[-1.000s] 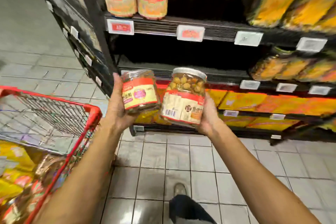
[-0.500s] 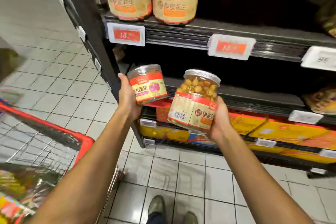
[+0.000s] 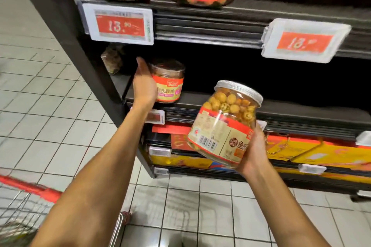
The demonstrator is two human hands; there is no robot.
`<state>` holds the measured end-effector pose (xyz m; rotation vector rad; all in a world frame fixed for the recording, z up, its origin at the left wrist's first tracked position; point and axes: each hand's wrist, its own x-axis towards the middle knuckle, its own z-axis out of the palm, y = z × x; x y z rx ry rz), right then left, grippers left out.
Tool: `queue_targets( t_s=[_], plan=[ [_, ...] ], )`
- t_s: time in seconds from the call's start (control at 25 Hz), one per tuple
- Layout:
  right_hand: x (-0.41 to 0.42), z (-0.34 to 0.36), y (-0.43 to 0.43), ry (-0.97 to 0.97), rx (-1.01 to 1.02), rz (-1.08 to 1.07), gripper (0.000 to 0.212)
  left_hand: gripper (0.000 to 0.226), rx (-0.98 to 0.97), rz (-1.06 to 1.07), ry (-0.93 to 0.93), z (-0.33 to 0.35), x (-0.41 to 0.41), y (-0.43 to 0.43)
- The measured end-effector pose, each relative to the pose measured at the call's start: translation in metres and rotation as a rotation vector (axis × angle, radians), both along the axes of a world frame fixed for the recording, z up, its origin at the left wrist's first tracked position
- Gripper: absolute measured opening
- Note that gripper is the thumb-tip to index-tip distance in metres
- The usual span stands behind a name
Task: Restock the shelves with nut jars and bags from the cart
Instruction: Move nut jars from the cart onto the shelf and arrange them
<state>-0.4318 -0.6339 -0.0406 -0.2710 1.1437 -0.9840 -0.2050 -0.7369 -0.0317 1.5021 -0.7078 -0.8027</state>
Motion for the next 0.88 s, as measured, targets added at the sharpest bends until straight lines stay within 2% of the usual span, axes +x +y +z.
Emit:
queue_targets(
  t_s=[0.08,0.2,0.28,0.36,0.48,0.52,0.72,0.88],
  plan=[
    [-0.001,-0.004,-0.002,-0.004,0.001,0.001,0.064,0.041,-0.009,-0.015,0.022,-0.006,0.007,-0.004],
    [0.001,-0.002,-0.002,0.01,-0.024,0.013,0.064,0.057,0.026,-0.023,0.004,-0.015,0.016,0.0],
    [0.002,0.0,-0.005,0.007,-0.033,0.015,0.063,0.058,0.066,-0.001,0.011,-0.012,0.021,0.004],
    [0.003,0.003,-0.007,0.013,-0.045,0.034,0.061,0.044,0.076,-0.026,0.114,-0.005,0.021,0.007],
    [0.003,0.006,-0.008,0.008,-0.07,0.039,0.061,0.015,0.038,-0.112,0.023,0.003,0.015,0.009],
    [0.003,0.006,-0.008,0.001,-0.073,0.041,0.061,0.011,0.014,-0.101,0.013,0.004,0.014,0.009],
    [0.001,0.0,-0.009,-0.004,-0.076,0.072,0.057,0.039,0.073,-0.075,-0.05,0.003,0.024,0.015],
    [0.004,0.009,-0.005,0.009,-0.07,0.113,0.056,0.049,0.156,-0.095,-0.077,0.013,0.022,0.026]
  ],
)
